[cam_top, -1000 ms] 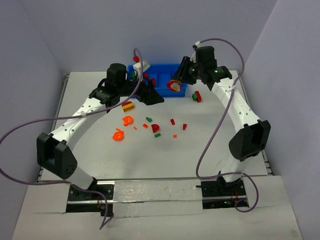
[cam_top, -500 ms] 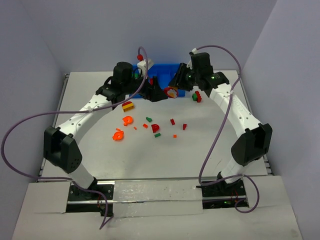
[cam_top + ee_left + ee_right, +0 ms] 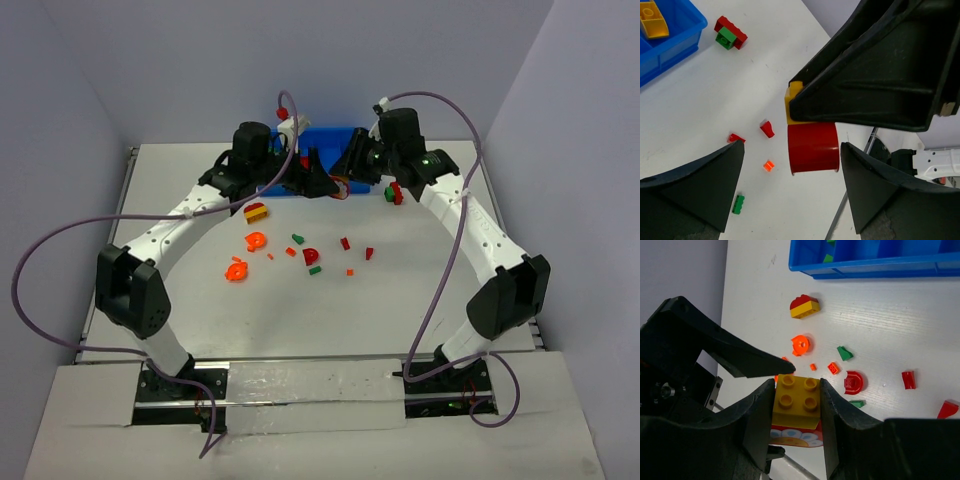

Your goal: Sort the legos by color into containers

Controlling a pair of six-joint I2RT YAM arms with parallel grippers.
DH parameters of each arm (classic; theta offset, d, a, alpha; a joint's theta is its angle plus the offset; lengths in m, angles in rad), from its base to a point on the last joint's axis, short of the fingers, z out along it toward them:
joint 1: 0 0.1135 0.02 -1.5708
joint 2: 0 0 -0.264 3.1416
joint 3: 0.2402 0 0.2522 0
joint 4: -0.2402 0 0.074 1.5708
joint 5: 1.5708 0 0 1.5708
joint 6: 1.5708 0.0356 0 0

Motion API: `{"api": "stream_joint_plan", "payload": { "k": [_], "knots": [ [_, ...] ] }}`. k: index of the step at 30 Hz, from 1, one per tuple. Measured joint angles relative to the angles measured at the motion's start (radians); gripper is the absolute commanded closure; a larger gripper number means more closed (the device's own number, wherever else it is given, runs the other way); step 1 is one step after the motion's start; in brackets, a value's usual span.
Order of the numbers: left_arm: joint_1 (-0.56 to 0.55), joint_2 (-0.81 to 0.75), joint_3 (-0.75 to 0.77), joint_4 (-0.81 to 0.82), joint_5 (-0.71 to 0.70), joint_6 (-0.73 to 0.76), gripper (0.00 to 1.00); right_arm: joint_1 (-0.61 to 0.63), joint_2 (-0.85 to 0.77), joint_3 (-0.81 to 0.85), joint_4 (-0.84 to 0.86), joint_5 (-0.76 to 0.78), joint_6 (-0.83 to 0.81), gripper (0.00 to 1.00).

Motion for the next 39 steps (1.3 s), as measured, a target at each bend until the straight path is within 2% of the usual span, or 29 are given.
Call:
{"api": "stream_joint_plan", "payload": {
  "k": [2, 7, 13, 16, 22, 26, 29, 31, 39],
  "knots": [
    [0.0, 0.006, 0.0, 0.015, 0.016, -0.024, 0.25, 0.001, 0.0, -0.01, 0.003, -0.001, 0.0, 1.0],
    [0.0, 0.018, 0.0, 0.047, 0.038, -0.066, 0.48, 0.006, 0.0, -0.019, 0.005, -0.003, 0.004, 1.0],
    [-0.001, 0.02, -0.012, 0.08, 0.055, -0.091, 0.86, 0.006, 0.001, -0.019, 0.008, 0.006, 0.004, 1.0],
    [-0.001, 0.019, -0.032, 0.094, 0.056, -0.089, 0.98, 0.002, 0.013, -0.016, 0.002, 0.009, 0.004, 1.0],
    [0.0, -0.01, -0.146, 0.077, 0.065, -0.052, 1.0, -0.037, 0.102, 0.094, -0.016, 0.028, 0.003, 1.0],
    [0.0, -0.018, -0.212, 0.004, 0.059, 0.001, 1.0, -0.096, 0.165, 0.217, 0.041, 0.094, -0.035, 1.0],
    [0.009, -0.016, -0.192, -0.039, 0.02, 0.039, 1.0, -0.12, 0.186, 0.24, 0.127, 0.168, -0.105, 1.0],
    [0.025, 0.006, -0.119, -0.07, -0.025, 0.07, 1.0, -0.12, 0.205, 0.241, 0.181, 0.206, -0.156, 1.0],
    [0.136, 0.293, 0.417, -0.064, -0.225, 0.159, 1.0, -0.119, 0.39, 0.245, 0.392, 0.274, -0.319, 1.0]
  ]
}}
